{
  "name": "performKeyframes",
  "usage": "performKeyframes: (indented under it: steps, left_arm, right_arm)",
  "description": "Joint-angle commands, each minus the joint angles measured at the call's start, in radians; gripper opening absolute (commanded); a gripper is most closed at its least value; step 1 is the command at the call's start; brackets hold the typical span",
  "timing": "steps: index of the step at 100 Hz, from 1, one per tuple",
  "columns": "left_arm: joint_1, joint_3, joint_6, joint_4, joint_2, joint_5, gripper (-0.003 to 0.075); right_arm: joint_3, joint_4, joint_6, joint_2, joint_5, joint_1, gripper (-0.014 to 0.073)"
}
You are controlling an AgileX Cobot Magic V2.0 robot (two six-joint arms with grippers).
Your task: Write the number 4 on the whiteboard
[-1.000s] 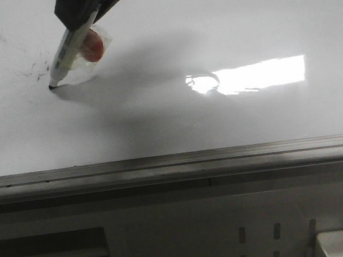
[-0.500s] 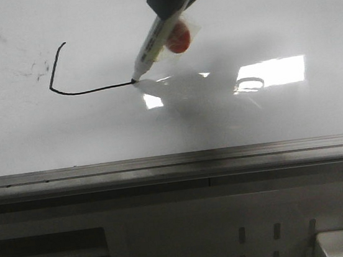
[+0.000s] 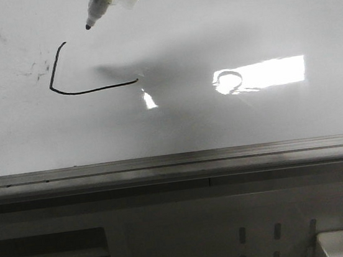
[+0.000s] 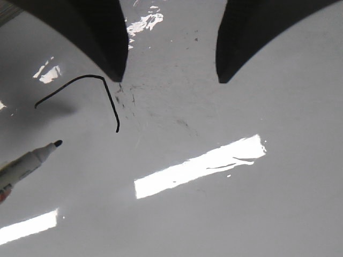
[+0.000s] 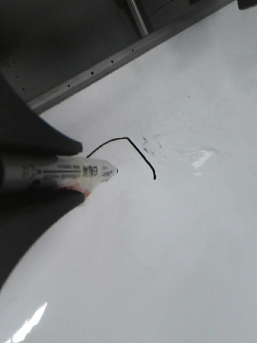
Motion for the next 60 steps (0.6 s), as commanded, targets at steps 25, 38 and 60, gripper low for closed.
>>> performKeyframes:
  steps: [25,38,60]
  left_arm:
    - [0.001,-0.028,-0.008,-0.005,0.002,-0.085,0.0347]
    - [0.001,-0.028,-0.008,-0.001,0.002,-0.085,0.0347]
    - [0.001,-0.028,-0.008,0.002,0.002,-0.085,0.0347]
  right_arm:
    - [-0.045,-0.054,-0.004,0.053,-0.135,-0.012,-0.0064]
    - [-0.045,-0.066,-0.004,0.056,-0.139,-0.012,-0.0064]
    - [-0.045,-0.066,-0.004,0.056,-0.096,-0.012,-0.0064]
